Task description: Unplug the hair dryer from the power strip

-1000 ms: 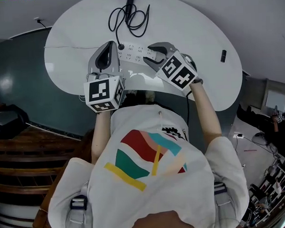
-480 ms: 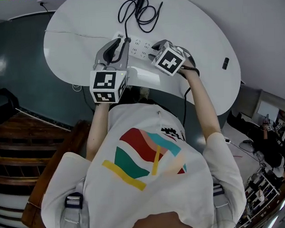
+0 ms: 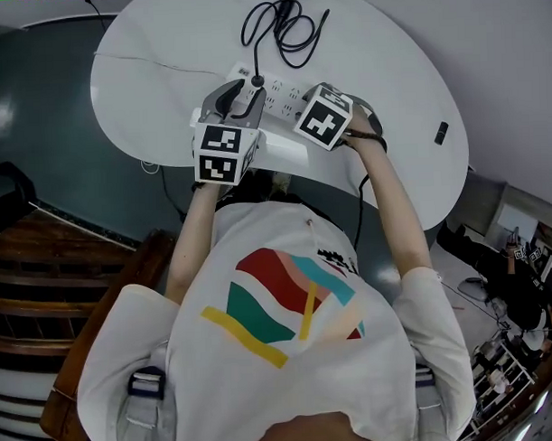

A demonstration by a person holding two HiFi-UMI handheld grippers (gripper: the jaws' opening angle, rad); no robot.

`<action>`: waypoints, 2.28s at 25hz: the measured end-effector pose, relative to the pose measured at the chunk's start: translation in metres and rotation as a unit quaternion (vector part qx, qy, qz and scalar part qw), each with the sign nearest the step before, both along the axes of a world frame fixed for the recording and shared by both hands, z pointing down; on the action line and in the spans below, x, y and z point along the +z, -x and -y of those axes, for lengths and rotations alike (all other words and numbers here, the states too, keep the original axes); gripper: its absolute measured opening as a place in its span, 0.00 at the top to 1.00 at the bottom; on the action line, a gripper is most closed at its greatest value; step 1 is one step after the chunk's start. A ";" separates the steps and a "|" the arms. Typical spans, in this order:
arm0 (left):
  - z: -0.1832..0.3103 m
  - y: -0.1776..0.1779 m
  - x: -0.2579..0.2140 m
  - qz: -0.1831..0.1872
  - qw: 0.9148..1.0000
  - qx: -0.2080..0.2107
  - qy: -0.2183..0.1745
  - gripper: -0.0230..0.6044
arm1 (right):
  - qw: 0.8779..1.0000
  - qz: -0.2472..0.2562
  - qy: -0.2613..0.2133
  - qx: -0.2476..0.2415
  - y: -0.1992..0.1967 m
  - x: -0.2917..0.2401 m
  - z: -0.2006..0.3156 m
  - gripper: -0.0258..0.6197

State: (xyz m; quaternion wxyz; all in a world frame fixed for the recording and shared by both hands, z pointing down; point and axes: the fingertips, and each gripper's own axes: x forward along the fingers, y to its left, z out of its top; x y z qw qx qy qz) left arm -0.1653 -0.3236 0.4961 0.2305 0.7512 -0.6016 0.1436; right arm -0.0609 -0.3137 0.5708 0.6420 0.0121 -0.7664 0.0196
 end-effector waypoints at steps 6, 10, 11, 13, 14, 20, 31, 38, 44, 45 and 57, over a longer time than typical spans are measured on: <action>0.015 -0.002 0.034 0.005 0.999 0.027 0.035 0.73 | 1.000 -0.022 0.000 0.007 0.002 0.003 0.002 0.72; 0.028 -0.001 0.033 0.034 0.998 0.032 0.036 0.74 | 0.999 -0.032 0.002 0.004 0.001 0.003 0.002 0.72; 0.031 0.000 0.035 0.043 0.998 0.033 0.039 0.78 | 0.999 -0.034 0.003 0.004 0.001 0.003 0.002 0.72; 0.035 -0.001 0.041 0.052 0.997 0.037 0.045 0.83 | 0.999 -0.035 0.004 0.006 0.001 0.004 0.002 0.72; 0.036 -0.001 0.043 0.052 0.997 0.039 0.047 0.83 | 0.999 -0.035 0.004 0.006 0.000 0.004 0.002 0.72; 0.040 -0.006 0.046 0.056 0.996 0.055 0.046 0.87 | 0.999 -0.042 0.006 0.004 0.002 0.003 0.001 0.72; 0.046 -0.009 0.046 0.053 0.995 0.083 0.015 0.88 | 0.998 -0.059 0.009 -0.004 0.003 0.004 0.002 0.72; 0.047 -0.007 0.042 0.039 0.998 0.055 0.010 0.89 | 0.997 -0.076 0.016 -0.006 0.003 0.004 0.003 0.71; 0.048 -0.007 0.040 0.029 0.997 0.068 -0.001 0.89 | 0.997 -0.076 0.026 -0.006 0.003 0.004 0.004 0.71; 0.047 -0.008 0.039 0.027 0.997 0.069 -0.004 0.89 | 0.997 -0.076 0.028 -0.006 0.003 0.004 0.004 0.72; 0.030 -0.010 0.035 0.071 0.991 0.105 -0.037 0.89 | 0.997 -0.067 0.037 -0.019 0.003 0.003 0.004 0.76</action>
